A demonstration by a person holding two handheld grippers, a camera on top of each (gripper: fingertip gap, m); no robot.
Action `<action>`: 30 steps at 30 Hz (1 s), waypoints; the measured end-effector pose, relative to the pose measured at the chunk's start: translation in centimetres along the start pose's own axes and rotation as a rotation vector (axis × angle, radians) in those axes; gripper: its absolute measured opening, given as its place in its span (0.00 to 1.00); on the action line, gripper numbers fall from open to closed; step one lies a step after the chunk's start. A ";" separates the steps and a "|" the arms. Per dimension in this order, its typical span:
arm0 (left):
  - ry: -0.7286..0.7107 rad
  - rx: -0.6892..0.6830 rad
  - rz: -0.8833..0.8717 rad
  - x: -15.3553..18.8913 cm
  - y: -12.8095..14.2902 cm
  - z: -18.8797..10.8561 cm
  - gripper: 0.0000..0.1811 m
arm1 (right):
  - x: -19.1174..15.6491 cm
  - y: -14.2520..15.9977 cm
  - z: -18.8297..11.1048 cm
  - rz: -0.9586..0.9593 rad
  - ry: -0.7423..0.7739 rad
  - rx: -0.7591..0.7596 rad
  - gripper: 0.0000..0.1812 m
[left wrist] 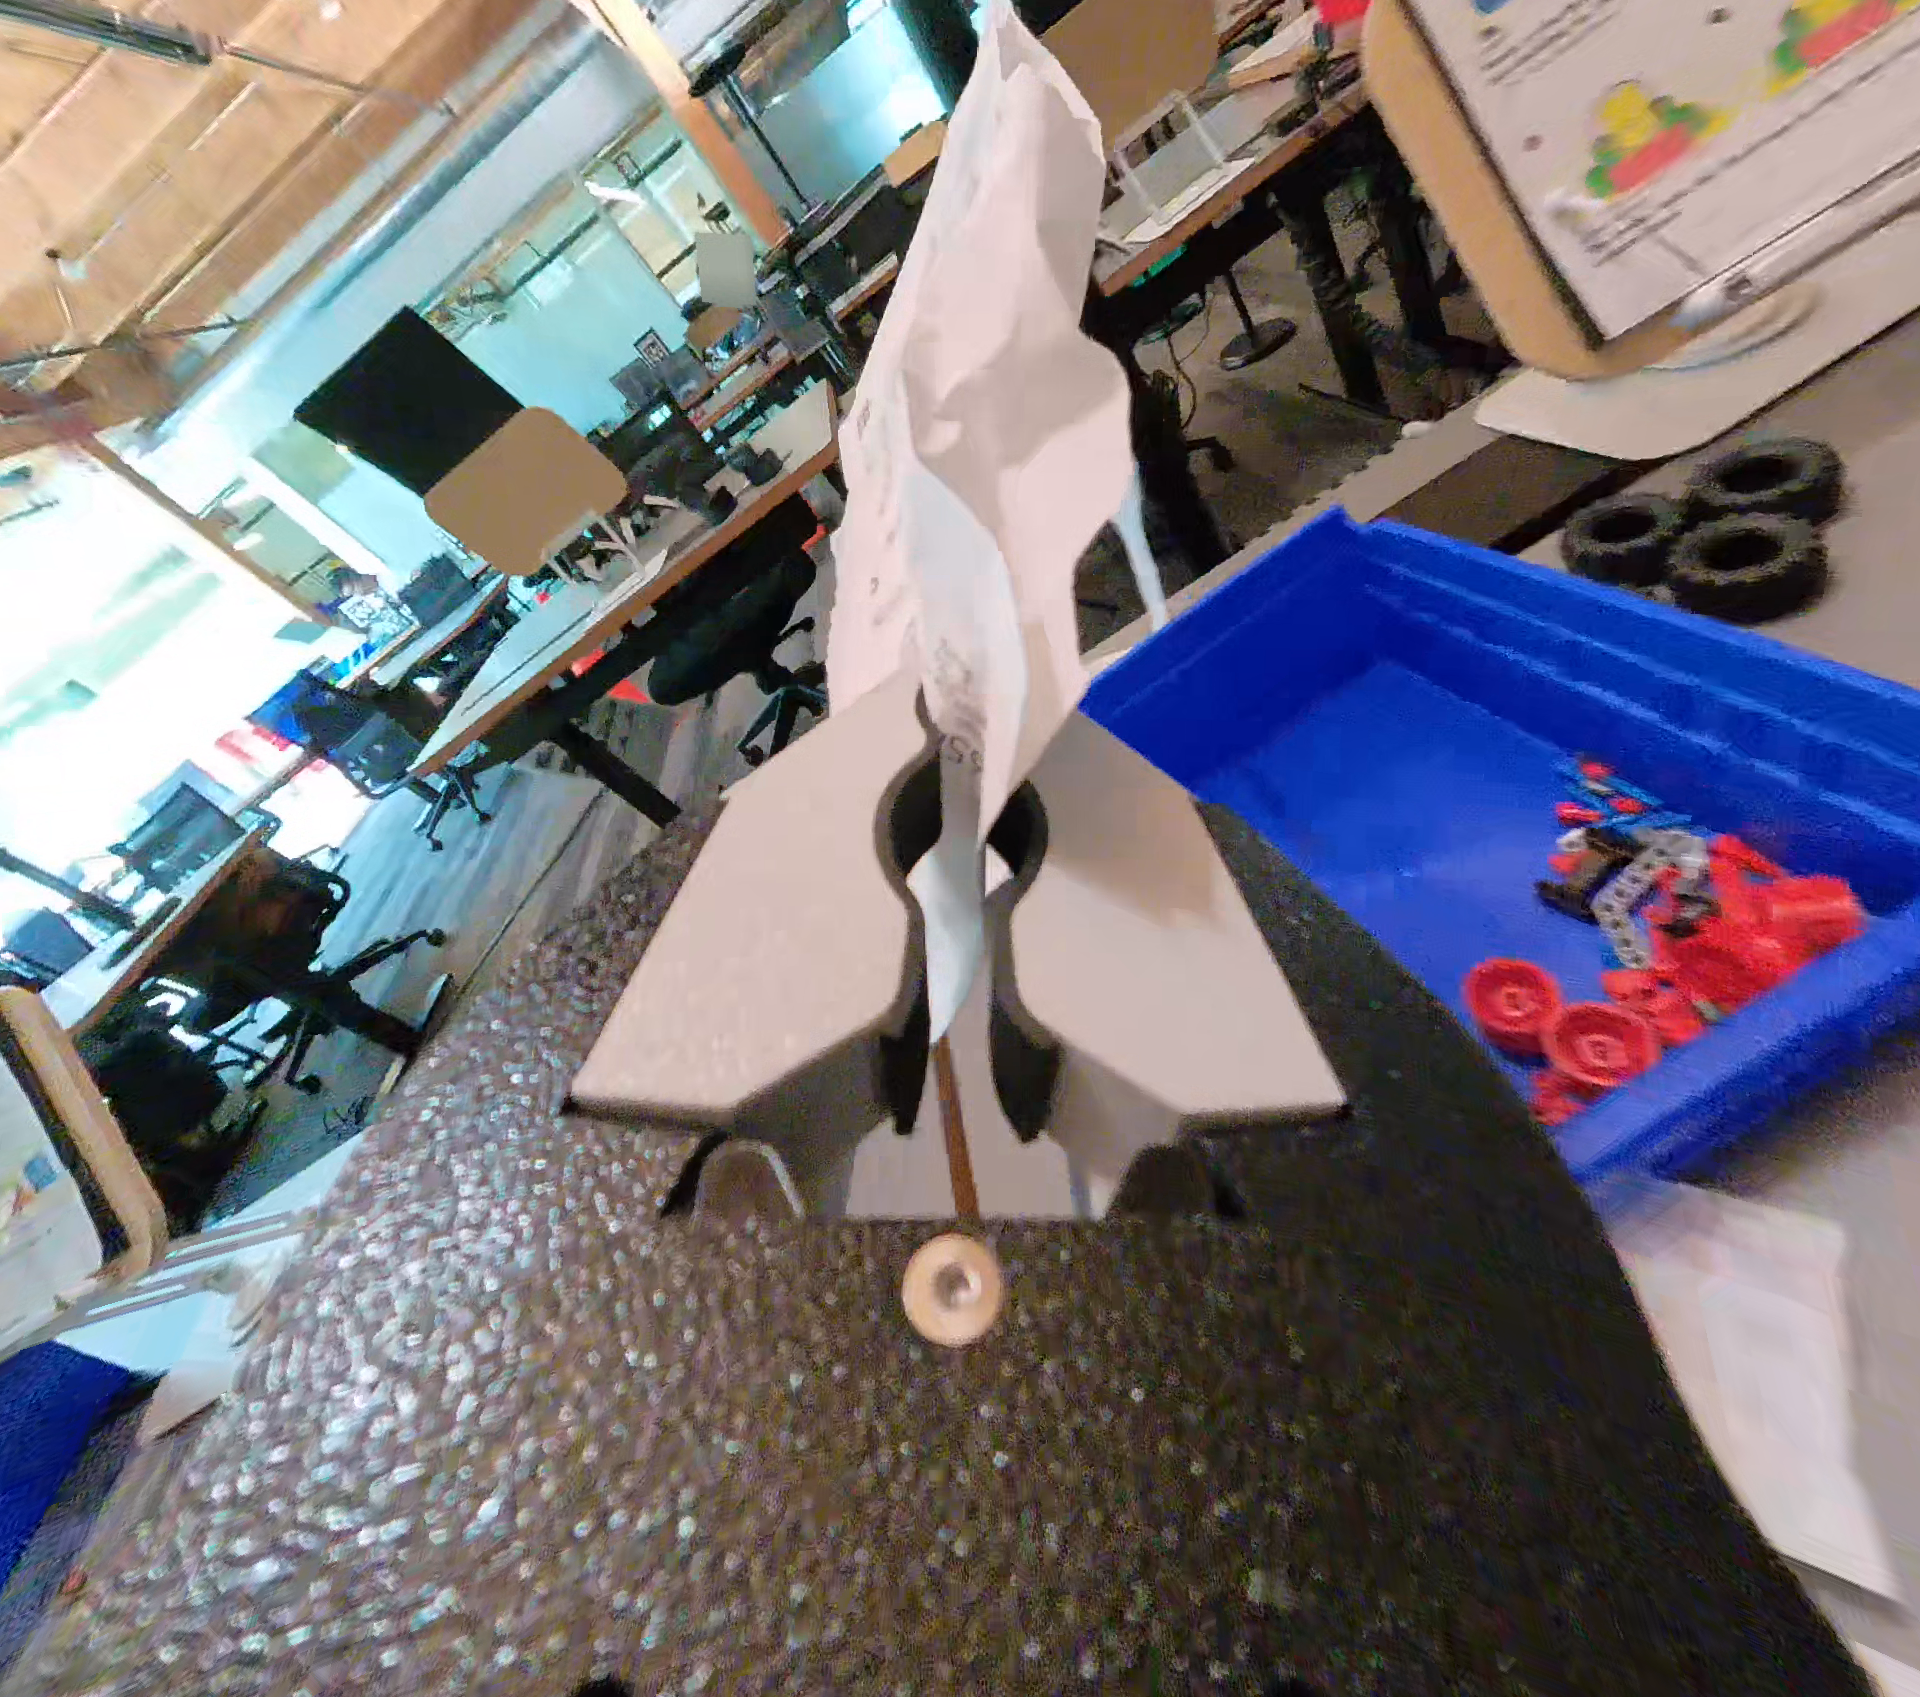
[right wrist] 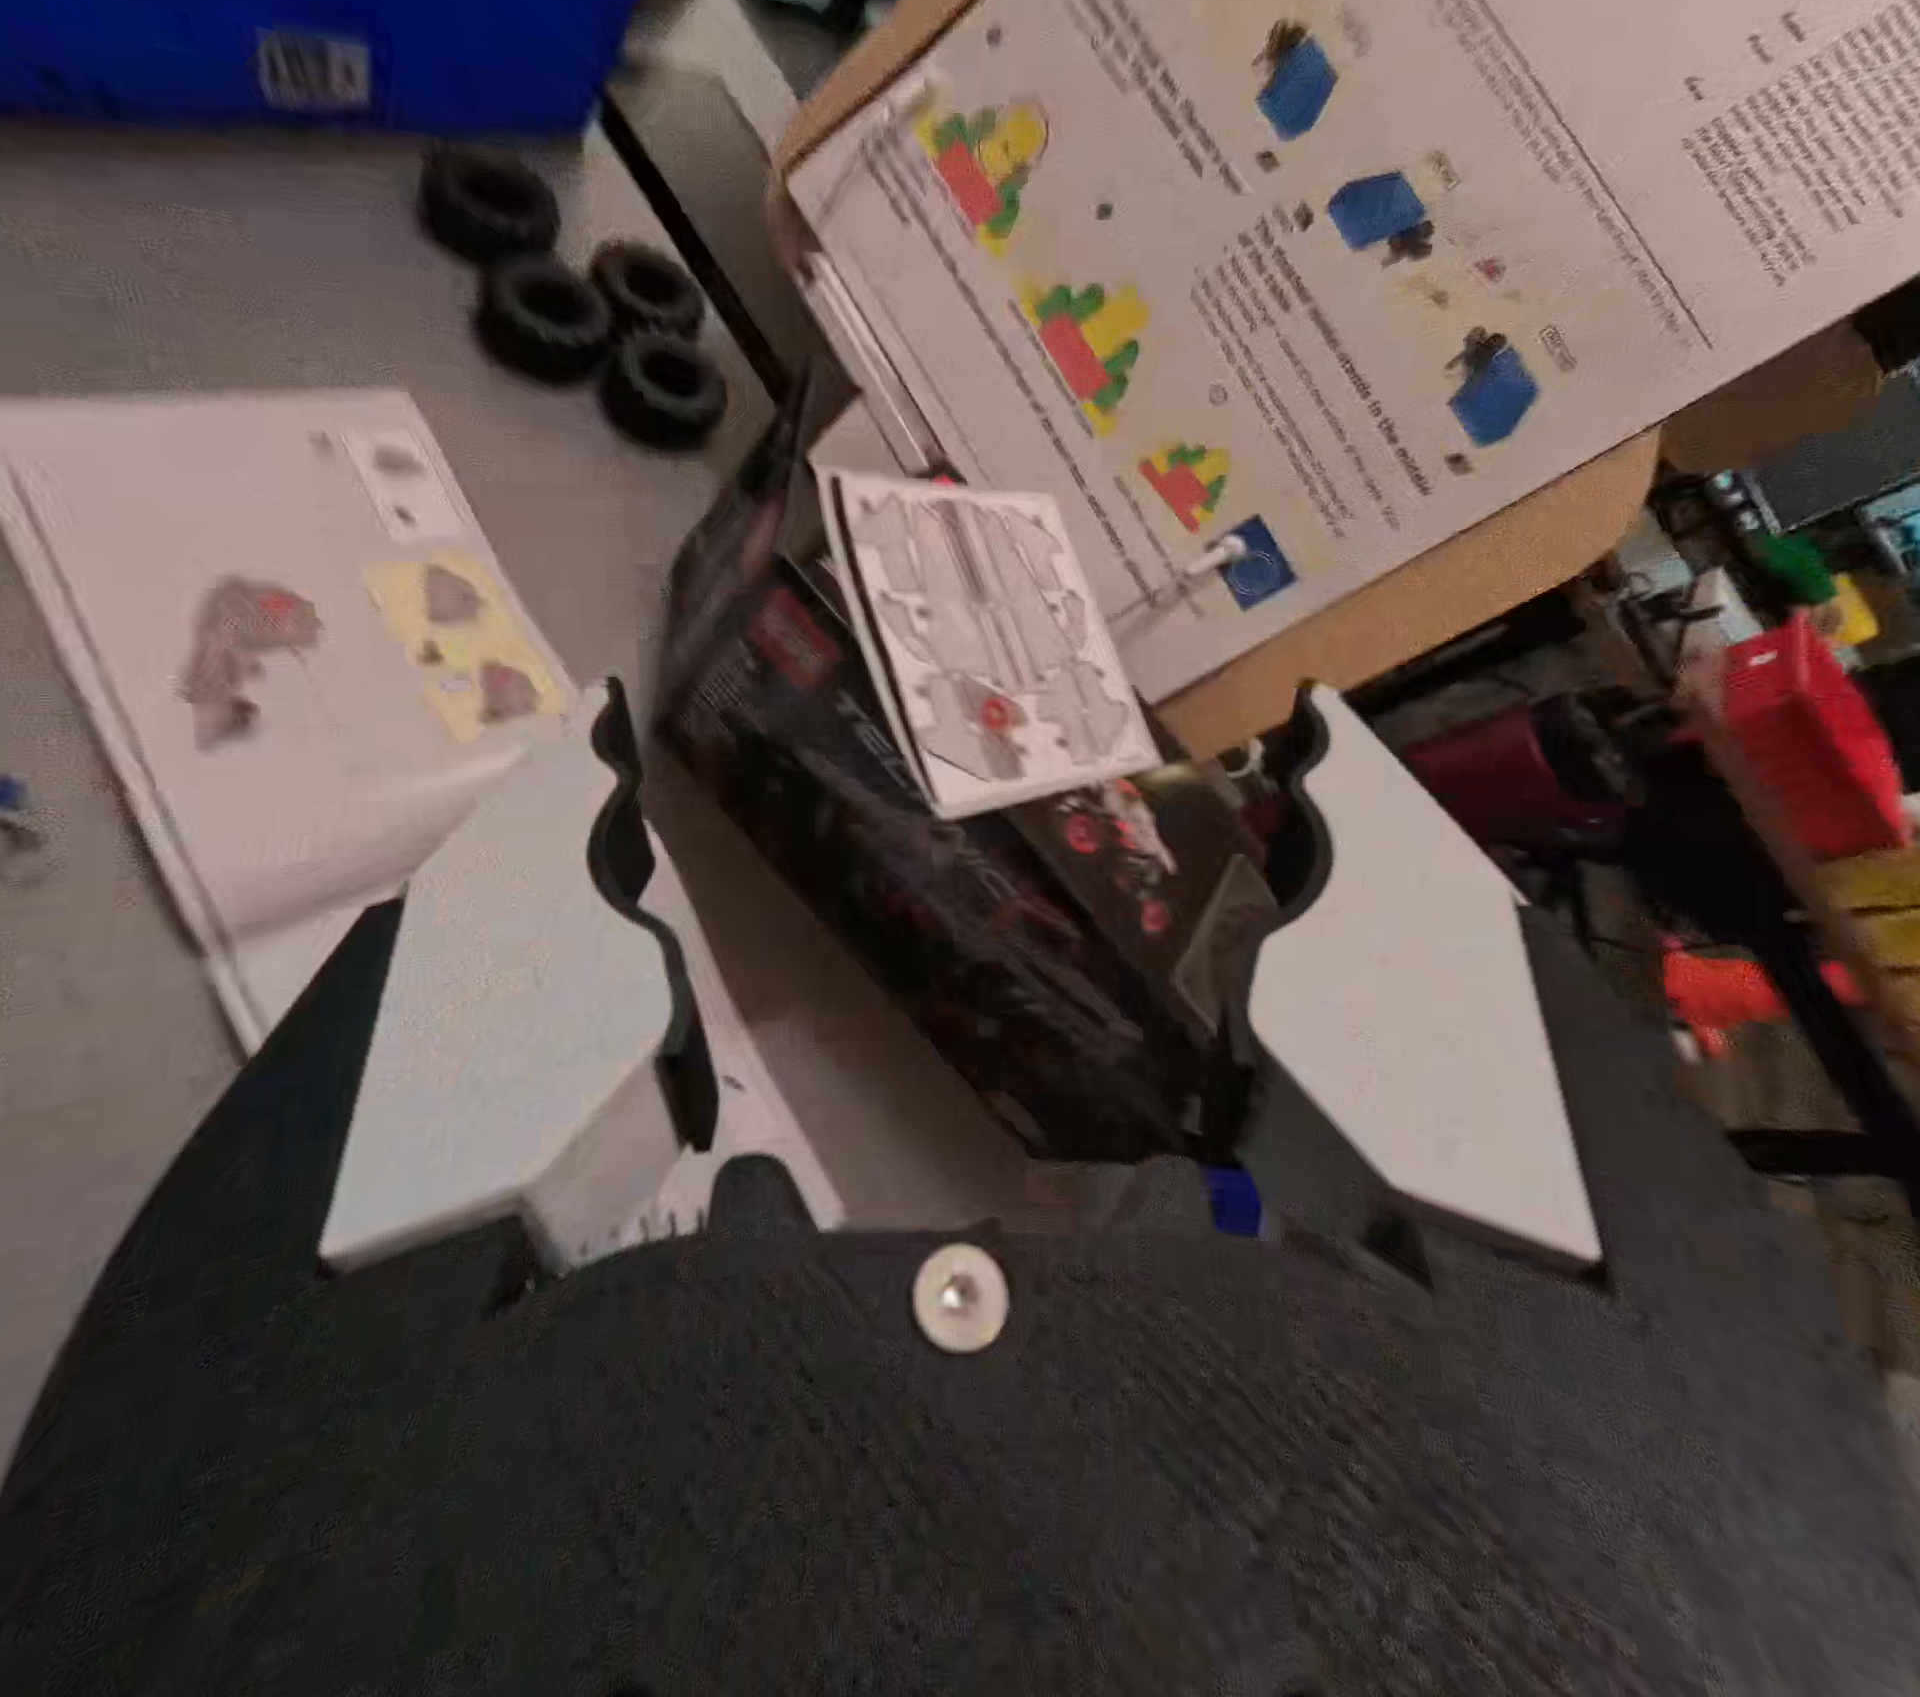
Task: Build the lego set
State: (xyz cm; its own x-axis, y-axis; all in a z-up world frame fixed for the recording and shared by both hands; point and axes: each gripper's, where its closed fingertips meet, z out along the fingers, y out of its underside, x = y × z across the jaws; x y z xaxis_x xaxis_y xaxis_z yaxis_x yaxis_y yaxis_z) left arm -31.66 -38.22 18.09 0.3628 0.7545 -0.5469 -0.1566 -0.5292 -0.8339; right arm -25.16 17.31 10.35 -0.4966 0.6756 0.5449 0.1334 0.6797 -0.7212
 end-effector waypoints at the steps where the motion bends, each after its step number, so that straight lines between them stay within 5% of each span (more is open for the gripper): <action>1: 0.004 -0.018 0.019 -1.8 1.2 1.6 0.00 | 2.0 1.1 0.8 -0.106 -0.020 -0.065 0.73; 5: 0.043 -0.218 0.110 -4.7 9.4 8.0 0.00 | 6.3 6.5 4.7 -0.321 -0.213 -0.325 0.75; 10: 0.190 -0.373 0.082 -1.2 17.1 12.4 0.00 | 7.7 10.5 7.6 -0.395 -0.448 -0.422 0.65; 14: 0.323 -0.448 0.013 2.4 21.2 13.3 0.00 | 7.2 13.5 8.2 -0.405 -0.601 -0.534 0.68; 18: 0.436 -0.501 -0.006 5.1 23.5 12.7 0.06 | 5.8 15.5 8.1 -0.420 -0.692 -0.570 0.69; 21: 0.491 -0.576 -0.014 6.1 24.8 11.8 0.24 | 5.9 16.5 8.7 -0.453 -0.685 -0.589 0.71; 23: 0.505 -0.573 -0.064 6.6 24.6 11.5 0.34 | 5.7 18.2 9.0 -0.487 -0.673 -0.662 0.78; 25: 0.504 -0.543 -0.128 6.8 24.1 11.4 0.43 | 6.8 18.9 10.0 -0.626 -0.583 -0.668 0.72; 30: 0.484 -0.529 -0.196 6.9 23.5 10.4 0.54 | 6.3 19.1 8.9 -0.627 -0.595 -0.621 0.71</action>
State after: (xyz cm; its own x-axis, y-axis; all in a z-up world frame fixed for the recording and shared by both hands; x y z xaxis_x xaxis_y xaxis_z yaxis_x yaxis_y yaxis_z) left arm -42.42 -41.41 -6.06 0.7218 0.6636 -0.1965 0.3713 -0.6109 -0.6993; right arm -33.41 32.02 -3.78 -0.9453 0.0198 0.3255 0.0388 0.9979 0.0518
